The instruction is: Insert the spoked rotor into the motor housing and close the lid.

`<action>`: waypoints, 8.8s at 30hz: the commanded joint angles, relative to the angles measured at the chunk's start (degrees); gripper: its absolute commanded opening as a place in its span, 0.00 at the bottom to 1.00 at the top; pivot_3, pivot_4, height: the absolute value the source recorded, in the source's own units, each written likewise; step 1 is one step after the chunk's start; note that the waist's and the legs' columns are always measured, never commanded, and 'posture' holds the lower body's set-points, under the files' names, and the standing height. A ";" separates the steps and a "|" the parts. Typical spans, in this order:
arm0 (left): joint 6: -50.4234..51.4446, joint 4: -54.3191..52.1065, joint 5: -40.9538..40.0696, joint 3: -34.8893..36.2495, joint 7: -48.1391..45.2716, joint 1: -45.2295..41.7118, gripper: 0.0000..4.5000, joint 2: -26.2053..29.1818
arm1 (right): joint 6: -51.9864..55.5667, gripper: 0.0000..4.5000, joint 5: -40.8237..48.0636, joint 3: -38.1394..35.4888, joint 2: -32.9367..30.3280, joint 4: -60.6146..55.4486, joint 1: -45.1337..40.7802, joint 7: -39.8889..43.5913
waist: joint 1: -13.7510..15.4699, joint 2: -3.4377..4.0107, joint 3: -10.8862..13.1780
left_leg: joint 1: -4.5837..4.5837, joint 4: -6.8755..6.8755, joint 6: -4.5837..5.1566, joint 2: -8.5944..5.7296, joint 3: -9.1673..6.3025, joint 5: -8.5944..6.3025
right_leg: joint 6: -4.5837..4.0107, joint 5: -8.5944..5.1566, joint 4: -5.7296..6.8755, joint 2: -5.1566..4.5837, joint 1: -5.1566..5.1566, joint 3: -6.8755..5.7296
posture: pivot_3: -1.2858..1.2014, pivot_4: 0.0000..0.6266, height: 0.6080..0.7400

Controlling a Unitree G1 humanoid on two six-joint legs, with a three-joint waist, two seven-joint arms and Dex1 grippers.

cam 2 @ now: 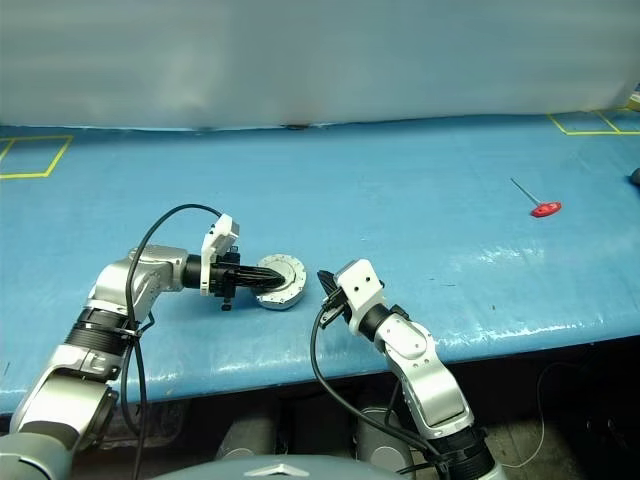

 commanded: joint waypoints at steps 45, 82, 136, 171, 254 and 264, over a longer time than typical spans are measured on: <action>-0.62 -10.53 -5.02 7.87 6.71 1.30 0.01 -1.38 | 5.07 0.00 4.95 -2.62 -0.16 -3.89 -4.23 2.16 | -0.04 0.09 -0.10 | -0.16 -0.03 0.01 -0.02 -0.01 -0.01 | 0.01 0.01 -0.06 0.02 -0.12 0.05 | 0.52 0.24 1.00; -14.73 -40.71 -2.30 18.49 31.60 33.67 0.00 -10.02 | 7.57 0.35 5.85 1.41 -1.54 -2.29 -11.47 7.93 | 0.10 0.10 -0.08 | -0.10 -0.05 0.03 0.19 0.05 -0.02 | 0.04 0.03 -0.06 -0.05 -0.14 0.18 | 0.52 0.24 1.00; -32.54 -42.00 3.38 17.12 44.50 52.21 0.00 -14.02 | 1.35 0.68 -5.84 9.30 4.09 22.93 -23.69 16.75 | -0.09 0.18 -0.05 | -0.07 -0.12 0.03 0.22 0.10 -0.03 | -0.04 -0.02 -0.07 -0.11 -0.20 0.04 | 0.52 0.24 1.00; 6.14 -27.89 -16.44 21.70 42.96 25.10 0.00 -7.61 | 4.47 0.68 -5.43 8.85 5.50 24.00 -23.38 16.07 | -0.89 0.14 -0.07 | 0.05 -0.19 0.03 0.18 0.03 -0.03 | -0.07 -0.04 -0.05 -0.01 -0.07 -0.02 | 0.52 0.24 1.00; 15.62 -24.82 -9.00 7.45 30.94 19.82 0.00 -0.39 | 27.97 0.99 19.75 -11.88 -9.91 -8.10 -10.14 18.65 | 0.32 0.32 -0.10 | 0.20 -0.23 0.26 -0.24 -0.44 -0.20 | 0.28 -0.35 -0.33 -0.57 0.45 -0.36 | 0.52 0.24 1.00; 15.32 -24.55 -8.67 7.37 30.85 19.77 0.00 -0.75 | 43.07 0.99 28.10 -22.43 10.72 5.50 -12.97 0.02 | 0.37 0.38 -0.08 | 0.15 -0.30 0.26 -0.25 -0.44 -0.20 | 0.27 -0.35 -0.37 -0.57 0.41 -0.33 | 0.52 0.24 1.00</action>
